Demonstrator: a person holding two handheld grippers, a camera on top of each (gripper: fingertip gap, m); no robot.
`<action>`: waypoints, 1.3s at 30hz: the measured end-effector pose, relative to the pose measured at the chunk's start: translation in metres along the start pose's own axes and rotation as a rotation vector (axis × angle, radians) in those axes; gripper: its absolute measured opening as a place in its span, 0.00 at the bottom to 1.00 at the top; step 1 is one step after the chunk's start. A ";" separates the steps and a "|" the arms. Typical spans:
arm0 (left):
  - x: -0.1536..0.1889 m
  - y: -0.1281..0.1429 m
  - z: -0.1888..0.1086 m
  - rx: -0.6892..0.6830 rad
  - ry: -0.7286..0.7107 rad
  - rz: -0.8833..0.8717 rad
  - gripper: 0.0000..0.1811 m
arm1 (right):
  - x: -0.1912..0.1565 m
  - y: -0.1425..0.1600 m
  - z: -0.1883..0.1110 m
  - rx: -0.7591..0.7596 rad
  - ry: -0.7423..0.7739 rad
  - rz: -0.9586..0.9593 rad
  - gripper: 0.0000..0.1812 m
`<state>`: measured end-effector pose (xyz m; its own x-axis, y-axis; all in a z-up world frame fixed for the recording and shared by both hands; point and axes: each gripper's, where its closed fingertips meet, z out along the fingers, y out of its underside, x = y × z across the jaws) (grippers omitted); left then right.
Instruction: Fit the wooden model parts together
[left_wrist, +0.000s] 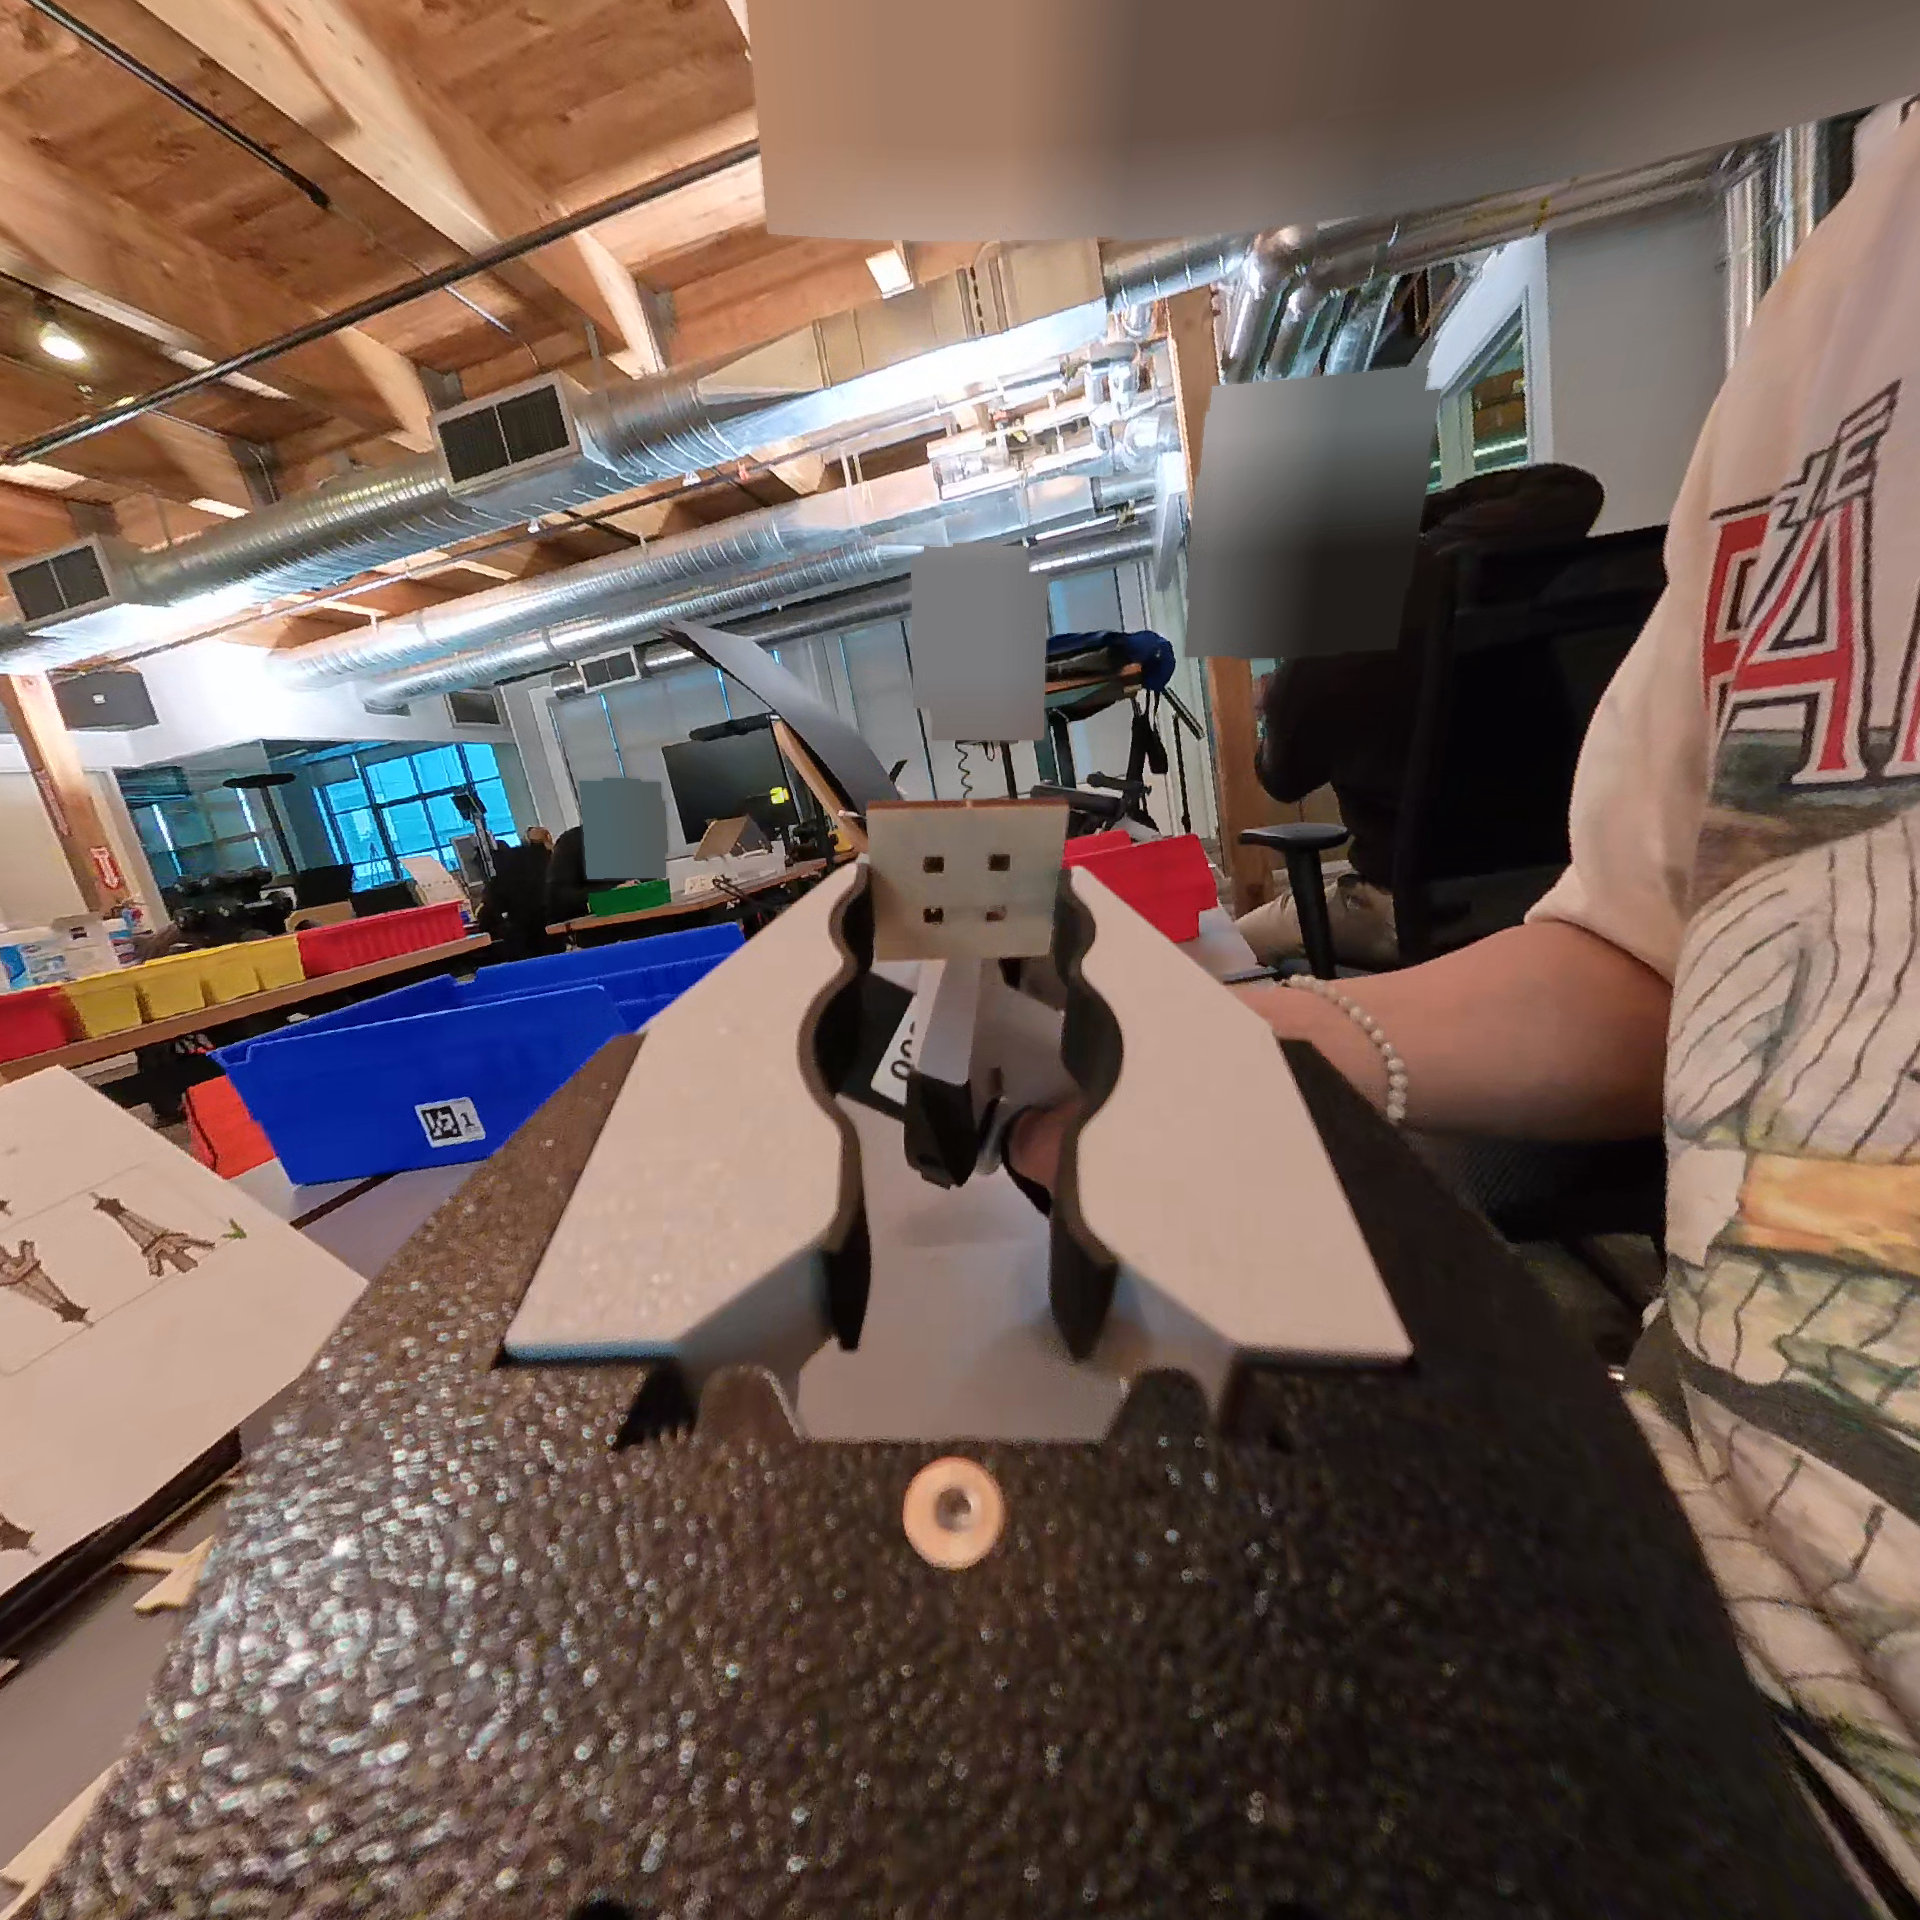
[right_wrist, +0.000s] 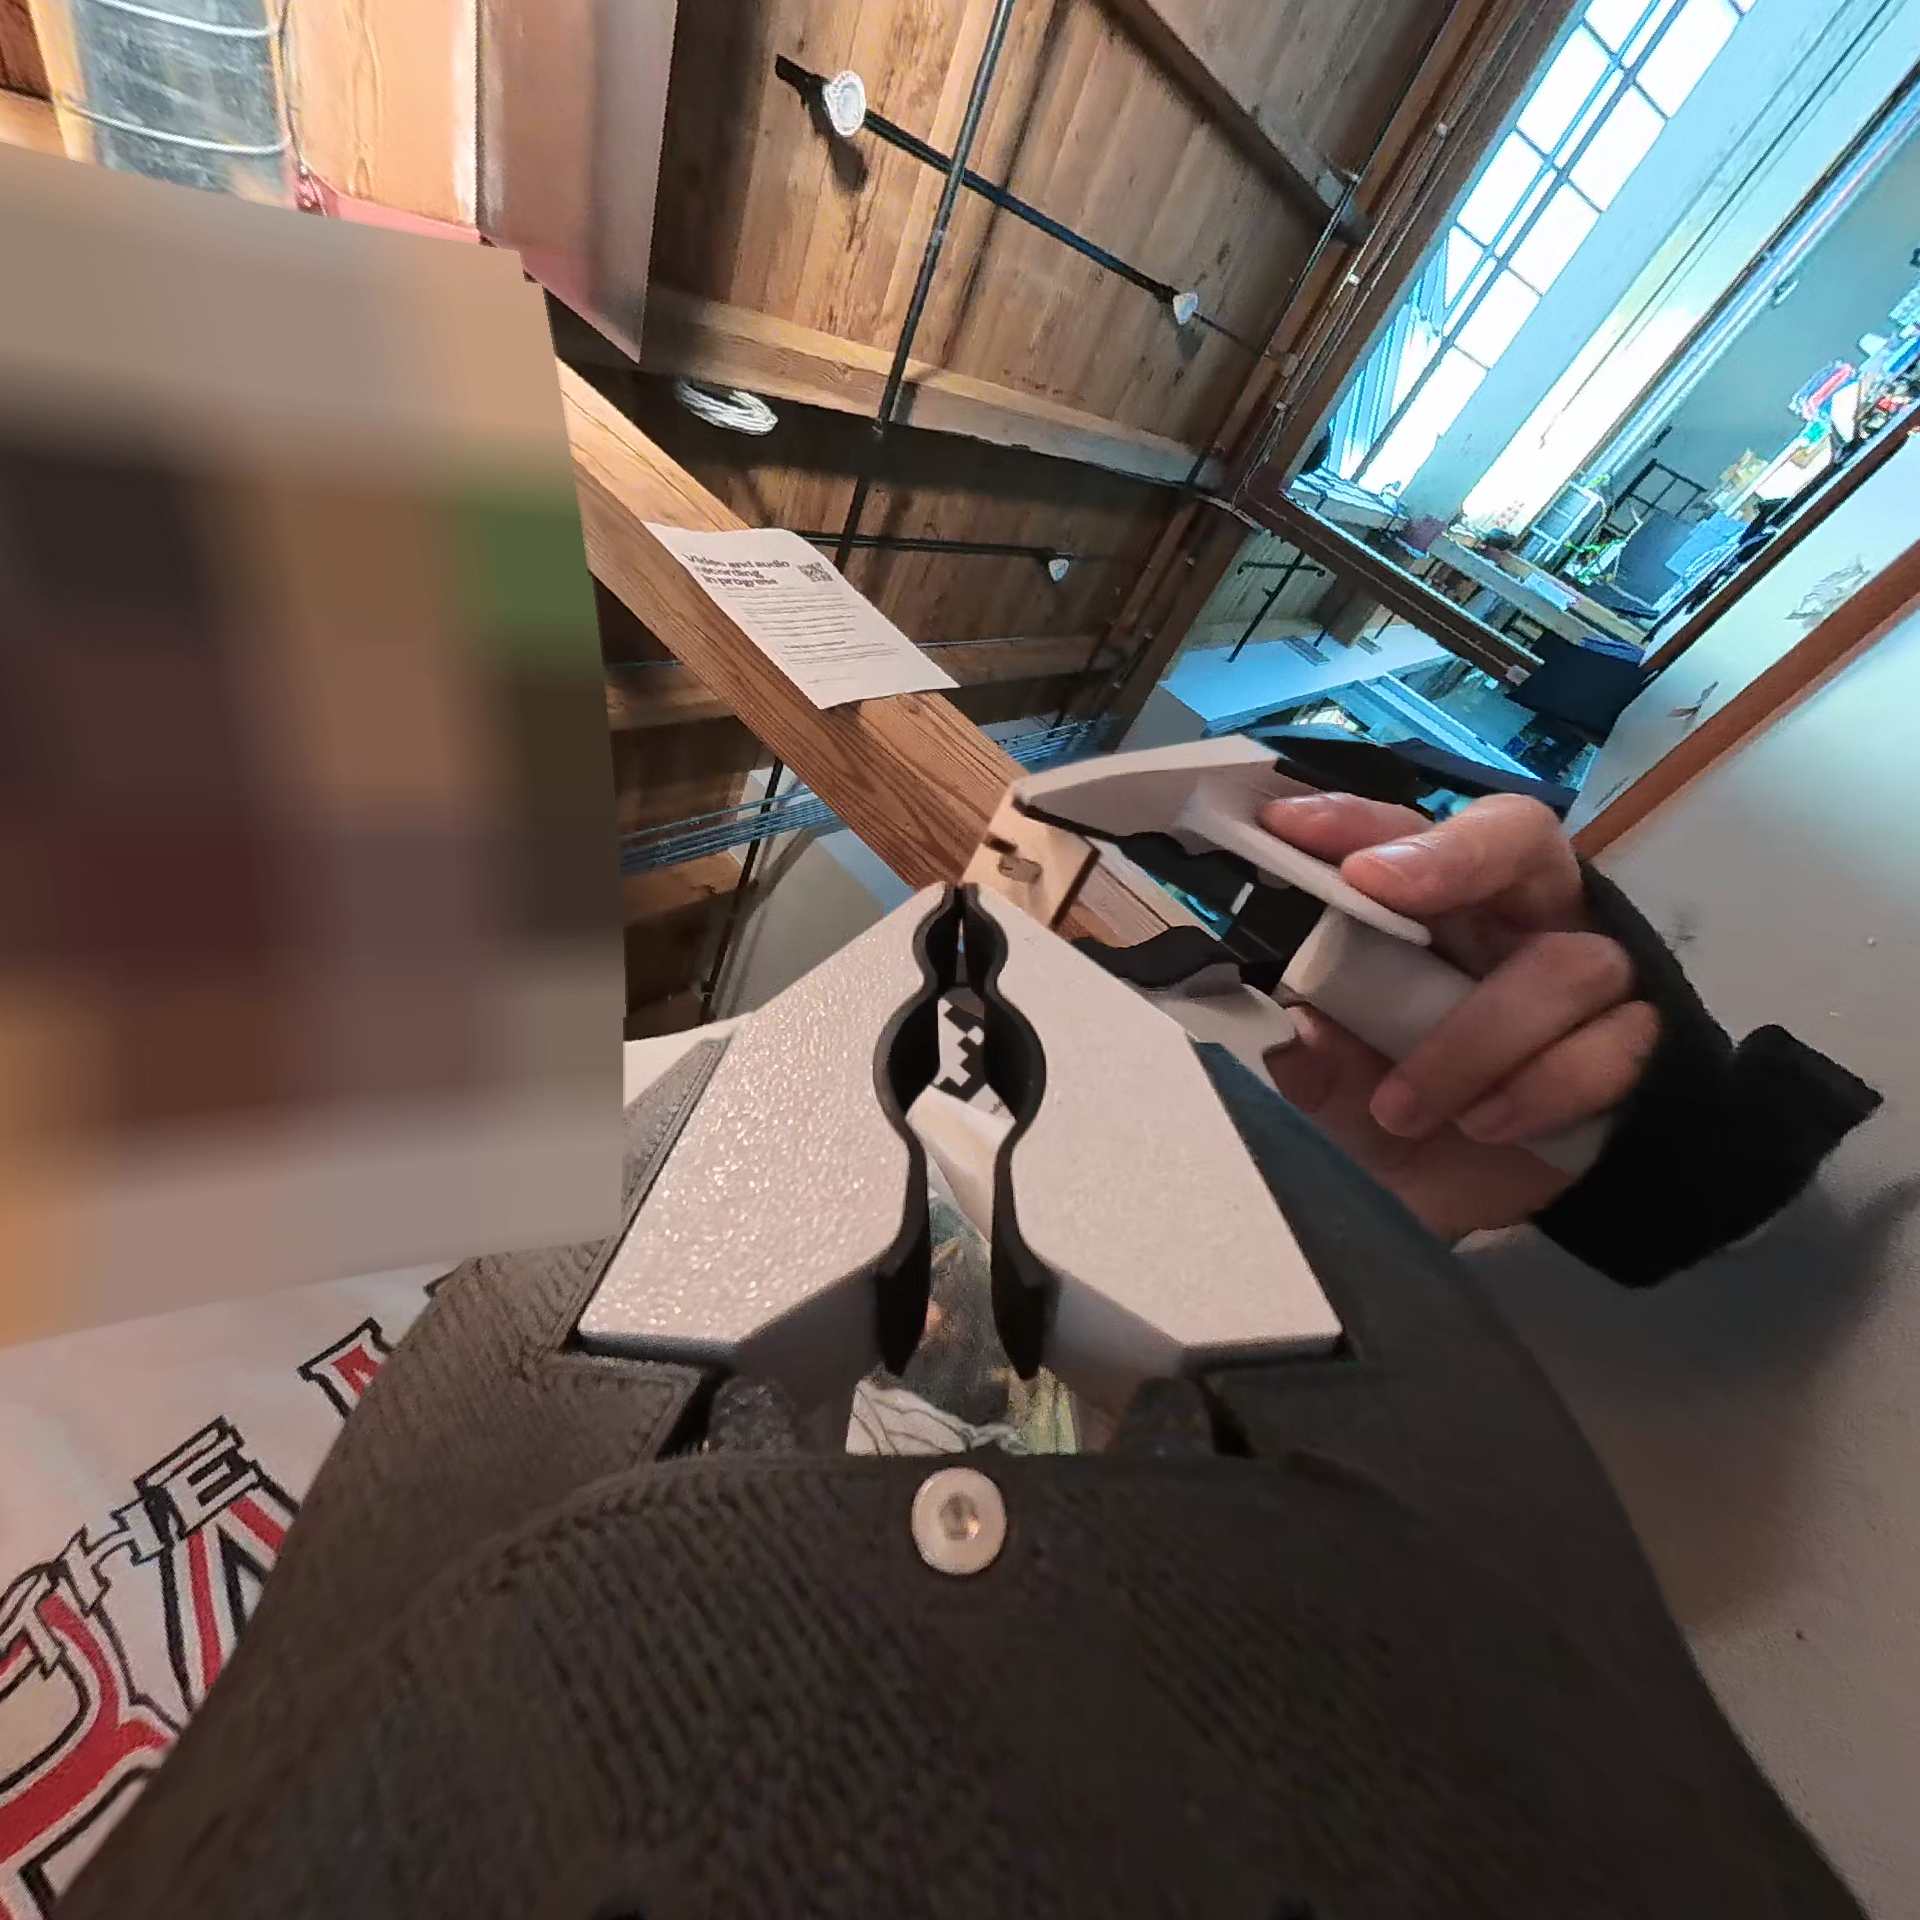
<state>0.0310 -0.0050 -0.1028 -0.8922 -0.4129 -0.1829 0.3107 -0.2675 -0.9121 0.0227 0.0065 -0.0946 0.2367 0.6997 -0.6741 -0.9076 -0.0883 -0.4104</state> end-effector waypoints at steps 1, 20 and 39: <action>0.001 0.001 0.000 -0.007 0.002 0.002 0.18 | -0.002 0.001 0.000 -0.008 -0.009 -0.003 0.00; 0.003 0.009 -0.002 -0.096 0.024 0.035 0.18 | 0.014 0.008 -0.008 -0.051 0.072 -0.015 0.03; -0.009 0.071 -0.054 -0.862 -0.040 0.369 0.17 | 0.068 0.021 -0.044 -0.214 0.530 -0.064 0.00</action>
<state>0.0431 0.0266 -0.1854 -0.7689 -0.3770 -0.5164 0.2075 0.6168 -0.7593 0.0349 0.0212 -0.1760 0.4806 0.2624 -0.8367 -0.8083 -0.2375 -0.5388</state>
